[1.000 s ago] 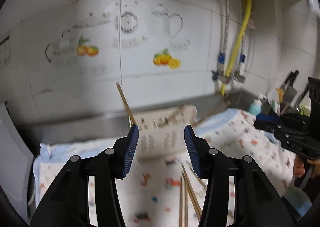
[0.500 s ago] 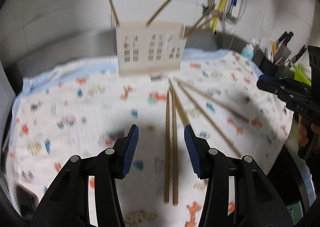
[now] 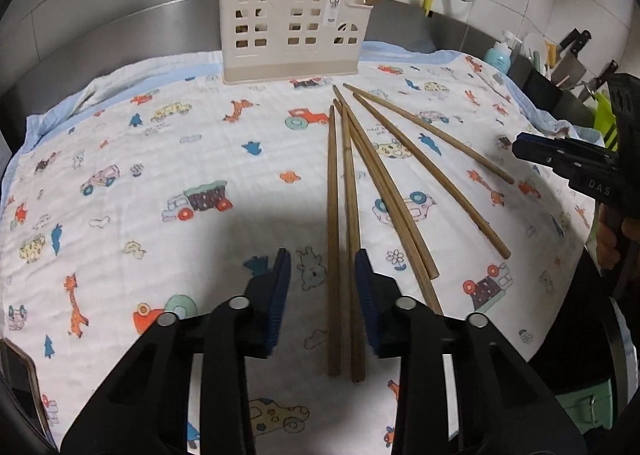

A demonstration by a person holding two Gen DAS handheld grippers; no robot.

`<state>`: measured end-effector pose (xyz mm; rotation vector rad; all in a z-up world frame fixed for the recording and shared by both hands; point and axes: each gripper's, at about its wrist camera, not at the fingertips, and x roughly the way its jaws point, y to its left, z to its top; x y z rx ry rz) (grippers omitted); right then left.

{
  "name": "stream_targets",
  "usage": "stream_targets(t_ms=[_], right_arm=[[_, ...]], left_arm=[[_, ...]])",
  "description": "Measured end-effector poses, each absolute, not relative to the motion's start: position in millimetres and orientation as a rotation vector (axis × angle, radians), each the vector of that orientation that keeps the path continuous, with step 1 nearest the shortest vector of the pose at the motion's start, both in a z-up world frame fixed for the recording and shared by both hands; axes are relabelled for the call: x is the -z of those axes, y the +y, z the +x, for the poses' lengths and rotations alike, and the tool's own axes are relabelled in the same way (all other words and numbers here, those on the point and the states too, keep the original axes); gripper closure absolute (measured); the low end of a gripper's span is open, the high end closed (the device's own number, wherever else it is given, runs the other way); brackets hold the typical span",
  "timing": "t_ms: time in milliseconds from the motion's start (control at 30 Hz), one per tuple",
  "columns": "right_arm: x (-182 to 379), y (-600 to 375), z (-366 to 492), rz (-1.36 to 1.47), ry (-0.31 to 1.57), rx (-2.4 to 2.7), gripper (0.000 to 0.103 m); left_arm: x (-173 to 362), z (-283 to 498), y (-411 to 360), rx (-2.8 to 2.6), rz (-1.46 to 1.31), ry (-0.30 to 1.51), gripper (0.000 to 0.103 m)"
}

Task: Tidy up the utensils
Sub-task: 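Withdraw both open tools back over the loose chopsticks, then lower both tools onto loose chopsticks and close their fingers on them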

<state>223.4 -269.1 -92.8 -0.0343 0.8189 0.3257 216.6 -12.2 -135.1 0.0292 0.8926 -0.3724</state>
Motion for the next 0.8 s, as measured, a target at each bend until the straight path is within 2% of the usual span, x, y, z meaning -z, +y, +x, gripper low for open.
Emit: stream_targets(t_ms=[100,167,400,800], right_arm=[[97.7,-271.4,225.0,-0.028,0.830,-0.321,0.078],[100.5,-272.7,226.8,-0.021,0.836,-0.321,0.079],[107.5,-273.7,231.7,-0.020,0.856,-0.321,0.085],[118.3,-274.6,240.3,-0.045,0.883,-0.318,0.086]], left_arm=[[138.5,218.1,-12.6,0.375,0.027,0.902,0.078],[139.6,218.7,-13.4,0.383,0.028,0.905,0.083],[145.6,220.7,-20.4,0.383,0.060,0.915,0.084],[148.1,228.1,-22.4,0.375,0.092,0.945,0.087]])
